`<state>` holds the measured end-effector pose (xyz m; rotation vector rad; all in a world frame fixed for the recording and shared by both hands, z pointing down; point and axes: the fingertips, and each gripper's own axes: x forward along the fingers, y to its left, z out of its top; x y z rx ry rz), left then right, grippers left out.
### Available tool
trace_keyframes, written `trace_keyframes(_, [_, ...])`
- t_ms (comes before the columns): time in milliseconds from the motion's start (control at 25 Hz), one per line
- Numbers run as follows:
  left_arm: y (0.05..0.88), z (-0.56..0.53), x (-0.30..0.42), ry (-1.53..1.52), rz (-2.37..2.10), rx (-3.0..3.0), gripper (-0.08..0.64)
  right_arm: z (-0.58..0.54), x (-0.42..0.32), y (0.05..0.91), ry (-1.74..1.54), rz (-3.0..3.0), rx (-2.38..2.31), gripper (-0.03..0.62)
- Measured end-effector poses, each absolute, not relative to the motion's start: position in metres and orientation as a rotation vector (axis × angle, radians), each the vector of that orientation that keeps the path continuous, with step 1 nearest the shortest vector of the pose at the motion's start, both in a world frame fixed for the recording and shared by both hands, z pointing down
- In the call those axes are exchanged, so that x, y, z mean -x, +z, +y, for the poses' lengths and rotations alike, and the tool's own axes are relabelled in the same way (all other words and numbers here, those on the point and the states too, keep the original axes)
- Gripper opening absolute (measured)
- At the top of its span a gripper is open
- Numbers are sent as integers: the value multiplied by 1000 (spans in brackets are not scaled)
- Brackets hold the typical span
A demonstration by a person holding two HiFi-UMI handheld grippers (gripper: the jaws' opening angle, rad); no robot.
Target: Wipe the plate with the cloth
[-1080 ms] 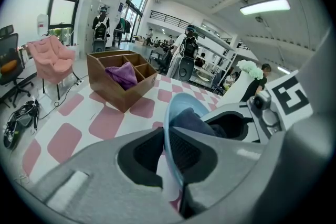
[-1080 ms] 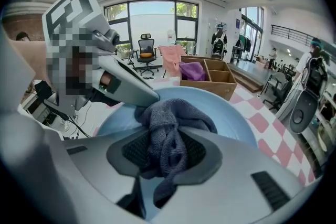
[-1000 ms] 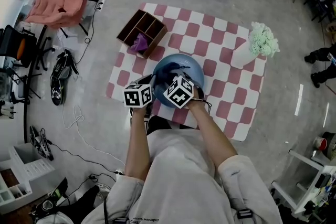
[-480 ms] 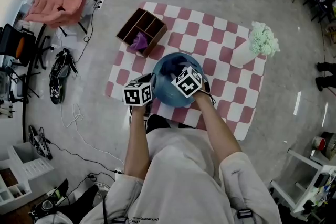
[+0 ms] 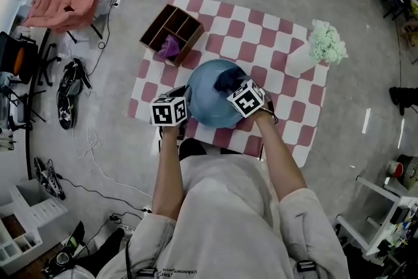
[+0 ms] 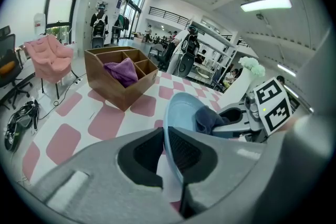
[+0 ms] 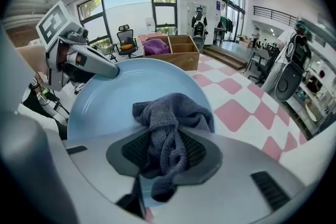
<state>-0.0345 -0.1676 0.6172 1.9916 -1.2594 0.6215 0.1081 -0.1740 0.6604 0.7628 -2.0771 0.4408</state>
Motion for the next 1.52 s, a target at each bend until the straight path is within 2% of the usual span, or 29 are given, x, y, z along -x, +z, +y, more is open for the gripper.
trace_keyframes(240, [621,-177,32,638,-1204,-2008,32,-145,-130,672,517,-2023,-796,133])
trace_keyframes(680, [631,-189,16,744,-1013,-2102,28,-90,-123,677,642,-1907,-820,133])
trace_keyframes(960, [634,-192,15,758,-915,-2146,28,-55,-83,679,866,-1962,-764,133])
trace_keyframes(1520, [628,-192,30,779,-821,-2199,28,-66,0,668,875,-2013,-792,133])
